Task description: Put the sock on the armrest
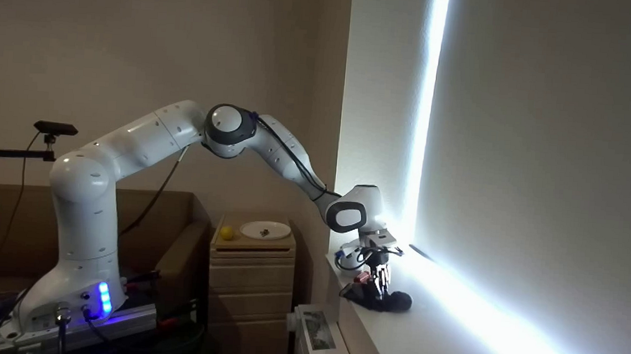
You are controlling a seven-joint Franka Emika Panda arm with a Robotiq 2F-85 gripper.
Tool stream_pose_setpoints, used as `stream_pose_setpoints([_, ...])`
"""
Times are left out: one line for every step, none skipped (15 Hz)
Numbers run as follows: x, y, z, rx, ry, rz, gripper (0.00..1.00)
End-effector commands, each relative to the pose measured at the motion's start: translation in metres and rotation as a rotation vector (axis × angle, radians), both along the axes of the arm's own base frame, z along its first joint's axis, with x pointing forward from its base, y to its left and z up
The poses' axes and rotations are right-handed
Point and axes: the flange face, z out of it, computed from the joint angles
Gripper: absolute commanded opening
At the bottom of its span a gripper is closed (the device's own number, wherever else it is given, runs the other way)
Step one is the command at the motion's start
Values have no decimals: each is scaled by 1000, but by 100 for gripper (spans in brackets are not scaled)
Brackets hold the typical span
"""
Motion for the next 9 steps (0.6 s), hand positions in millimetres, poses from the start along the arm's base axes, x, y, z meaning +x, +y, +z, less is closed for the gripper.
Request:
stream_pose_setpoints([6,-4,15,112,59,-70,2])
stream_pose_setpoints([5,-2,33,168,83,-75,1])
stream_pose_setpoints([2,1,48,216,105,-67,0])
stream_pose_setpoints([-4,3,73,258,127,-41,0])
stream_pose_setpoints([-11,6,92,300,157,-24,2])
stream_pose_setpoints([-18,7,112,337,187,-5,3])
stream_pose_setpoints([-23,6,137,366,212,14,3])
stream_pose_setpoints([-32,4,163,388,243,46,3])
stream_pose_setpoints([-41,2,191,408,268,70,3])
